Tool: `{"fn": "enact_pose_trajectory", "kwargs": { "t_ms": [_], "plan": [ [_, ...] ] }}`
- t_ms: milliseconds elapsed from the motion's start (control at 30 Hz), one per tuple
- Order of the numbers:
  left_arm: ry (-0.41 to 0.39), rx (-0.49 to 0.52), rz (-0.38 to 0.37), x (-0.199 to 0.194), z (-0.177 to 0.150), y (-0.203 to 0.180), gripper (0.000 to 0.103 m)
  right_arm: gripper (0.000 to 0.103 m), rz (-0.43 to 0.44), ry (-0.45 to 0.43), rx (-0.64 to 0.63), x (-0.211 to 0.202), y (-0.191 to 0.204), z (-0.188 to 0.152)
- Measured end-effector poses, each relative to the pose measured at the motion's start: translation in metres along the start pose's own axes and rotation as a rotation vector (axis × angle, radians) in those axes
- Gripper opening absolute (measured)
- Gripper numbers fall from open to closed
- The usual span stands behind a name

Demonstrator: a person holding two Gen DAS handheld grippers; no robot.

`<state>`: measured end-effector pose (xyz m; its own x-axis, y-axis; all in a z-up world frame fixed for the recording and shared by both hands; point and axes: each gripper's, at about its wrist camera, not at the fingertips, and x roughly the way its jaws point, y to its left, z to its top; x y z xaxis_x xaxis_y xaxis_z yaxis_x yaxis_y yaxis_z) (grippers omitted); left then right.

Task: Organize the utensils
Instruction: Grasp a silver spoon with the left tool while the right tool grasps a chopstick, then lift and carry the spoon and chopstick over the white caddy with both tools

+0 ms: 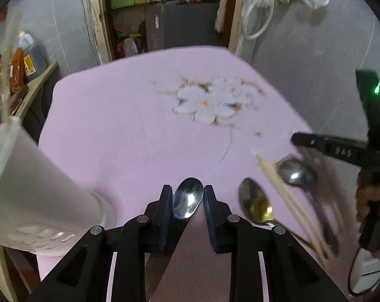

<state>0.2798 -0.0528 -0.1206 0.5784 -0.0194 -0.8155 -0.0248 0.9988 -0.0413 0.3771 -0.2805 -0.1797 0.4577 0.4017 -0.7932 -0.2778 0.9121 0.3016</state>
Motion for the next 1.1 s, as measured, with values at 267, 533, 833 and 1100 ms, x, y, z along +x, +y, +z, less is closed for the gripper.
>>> {"fn": "enact_pose_trajectory", "kwargs": {
  "t_ms": [267,533,833,1100],
  "plan": [
    [-0.126,0.006,-0.038,-0.058,-0.007,0.006,0.018,0.004,0.056,-0.16,-0.016,-0.062,0.012,-0.015],
    [-0.169,0.024,-0.1,-0.086,-0.018,0.018,0.006,0.004,0.044,-0.235,-0.053,-0.111,0.031,-0.035],
    [-0.237,-0.009,-0.095,-0.116,-0.028,0.036,0.002,0.004,0.086,-0.357,-0.042,-0.157,0.065,-0.046],
    [-0.322,-0.098,-0.113,-0.148,-0.031,0.065,0.002,0.004,0.249,-0.533,0.024,-0.183,0.109,-0.037]
  ]
}}
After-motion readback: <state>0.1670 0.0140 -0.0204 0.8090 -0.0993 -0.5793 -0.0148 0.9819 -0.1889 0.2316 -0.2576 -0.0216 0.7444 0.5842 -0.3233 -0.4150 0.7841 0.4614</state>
